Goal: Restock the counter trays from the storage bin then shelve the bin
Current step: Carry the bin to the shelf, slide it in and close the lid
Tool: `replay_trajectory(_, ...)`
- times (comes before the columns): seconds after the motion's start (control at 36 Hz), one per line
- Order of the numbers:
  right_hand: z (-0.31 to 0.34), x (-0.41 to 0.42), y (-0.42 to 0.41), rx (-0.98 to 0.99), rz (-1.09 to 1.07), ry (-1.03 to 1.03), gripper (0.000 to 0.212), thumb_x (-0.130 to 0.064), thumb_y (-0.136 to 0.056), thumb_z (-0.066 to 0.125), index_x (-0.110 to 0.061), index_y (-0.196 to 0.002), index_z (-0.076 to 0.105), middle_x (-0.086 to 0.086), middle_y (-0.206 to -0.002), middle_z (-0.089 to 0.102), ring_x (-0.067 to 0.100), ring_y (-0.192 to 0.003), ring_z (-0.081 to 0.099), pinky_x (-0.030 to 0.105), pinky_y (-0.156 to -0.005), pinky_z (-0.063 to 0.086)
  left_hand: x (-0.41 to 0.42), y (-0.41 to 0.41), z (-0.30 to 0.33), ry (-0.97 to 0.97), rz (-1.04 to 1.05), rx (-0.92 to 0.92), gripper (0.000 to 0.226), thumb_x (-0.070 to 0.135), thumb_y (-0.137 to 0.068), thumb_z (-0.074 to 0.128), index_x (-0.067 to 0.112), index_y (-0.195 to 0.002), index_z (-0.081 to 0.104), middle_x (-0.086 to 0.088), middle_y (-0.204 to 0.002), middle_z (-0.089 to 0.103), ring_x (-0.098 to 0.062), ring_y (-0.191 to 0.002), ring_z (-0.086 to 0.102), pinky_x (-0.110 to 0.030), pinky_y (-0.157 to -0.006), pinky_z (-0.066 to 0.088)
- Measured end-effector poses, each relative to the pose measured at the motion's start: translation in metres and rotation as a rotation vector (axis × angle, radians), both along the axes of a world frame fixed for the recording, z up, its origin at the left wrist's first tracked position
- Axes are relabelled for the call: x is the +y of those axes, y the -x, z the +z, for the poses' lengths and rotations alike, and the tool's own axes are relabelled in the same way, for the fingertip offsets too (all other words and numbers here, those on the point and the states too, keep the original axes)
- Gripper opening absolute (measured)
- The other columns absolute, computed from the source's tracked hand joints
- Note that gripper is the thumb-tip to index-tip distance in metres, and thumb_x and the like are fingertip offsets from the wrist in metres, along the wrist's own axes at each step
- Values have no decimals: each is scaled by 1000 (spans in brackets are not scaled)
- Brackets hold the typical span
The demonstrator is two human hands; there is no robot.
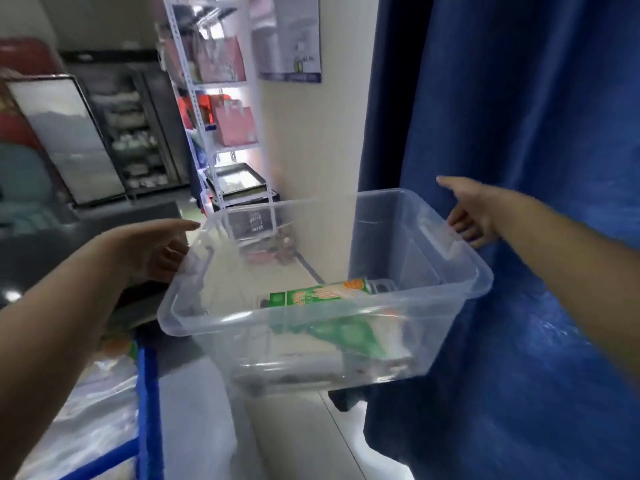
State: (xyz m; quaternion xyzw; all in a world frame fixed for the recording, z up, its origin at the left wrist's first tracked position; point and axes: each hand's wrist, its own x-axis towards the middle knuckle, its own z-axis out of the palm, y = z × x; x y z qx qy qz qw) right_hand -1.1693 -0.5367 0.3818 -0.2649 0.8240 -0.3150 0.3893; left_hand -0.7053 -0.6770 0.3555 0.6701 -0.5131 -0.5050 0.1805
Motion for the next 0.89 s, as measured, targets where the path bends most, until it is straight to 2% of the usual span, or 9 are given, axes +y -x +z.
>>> replay_trajectory(0.11, 15, -67, 10, 37, 102, -12, 100, -85, -74, 34, 6, -109, 60, 17, -88, 64, 29, -70, 58, 33, -62, 46, -22, 5, 15, 25, 68, -43, 71, 60, -87, 56, -7, -108, 66, -18, -81, 63, -29, -67, 57, -34, -66, 47)
replay_trajectory(0.31, 16, -169, 42, 77, 232, -47, 95, -83, -76, 35, 3, -106, 63, 15, -79, 59, 26, -59, 53, 29, -55, 45, -60, 19, 30, -11, 237, -38, 87, 75, -81, 48, -5, -106, 68, -15, -77, 73, -30, -76, 63, -36, -73, 52)
replay_trajectory(0.44, 9, -246, 38, 145, 341, -36, 97, -85, -72, 39, 4, -103, 62, 20, -96, 66, 36, -83, 63, 39, -65, 48, -83, 26, 28, -11, 326, -85, 87, 76, -75, 54, -5, -102, 71, -15, -76, 75, -29, -69, 69, -35, -67, 55)
replay_trajectory(0.5, 7, -273, 29, 159, 382, -41, 100, -87, -68, 40, 5, -103, 60, 22, -98, 65, 38, -87, 64, 41, -70, 48, -93, 24, 26, -14, 358, -101, 87, 76, -75, 51, -5, -102, 70, -16, -79, 76, -30, -73, 70, -35, -69, 56)
replay_trajectory(0.61, 9, -328, 15, 80, 465, -32, 104, -86, -69, 38, 5, -117, 53, 23, -105, 63, 39, -95, 62, 47, -89, 49, -125, 10, 21, 3, 457, -121, 84, 75, -77, 50, -4, -102, 68, -13, -69, 74, -29, -71, 66, -34, -63, 54)
replay_trajectory(0.67, 10, -360, 9, 25, 484, -30, 106, -86, -70, 37, 3, -125, 49, 23, -111, 60, 40, -101, 58, 50, -98, 44, -146, 2, 20, 27, 498, -130, 80, 71, -82, 50, -4, -103, 67, -14, -73, 72, -29, -68, 63, -33, -58, 51)
replay_trajectory(0.72, 9, -393, 2, -5, 495, -38, 107, -85, -72, 34, 4, -130, 47, 23, -108, 57, 39, -97, 56, 47, -91, 45, -169, -4, 19, 30, 517, -131, 77, 67, -86, 49, -6, -104, 65, -16, -82, 67, -29, -69, 61, -34, -58, 49)
replay_trajectory(0.81, 1, -444, -8, -8, 517, -68, 105, -85, -74, 31, 4, -127, 47, 26, -112, 56, 41, -98, 55, 45, -78, 46, -210, -12, 19, 32, 507, -119, 77, 65, -90, 46, -8, -105, 64, -17, -80, 65, -29, -65, 59, -34, -55, 47)
replay_trajectory(0.89, -11, -502, -11, 24, 523, -89, 101, -84, -76, 31, 5, -122, 48, 25, -121, 55, 41, -108, 54, 47, -89, 44, -259, -15, 13, 36, 499, -115, 76, 64, -91, 45, -7, -106, 64, -18, -85, 65, -28, -68, 60, -34, -55, 47)
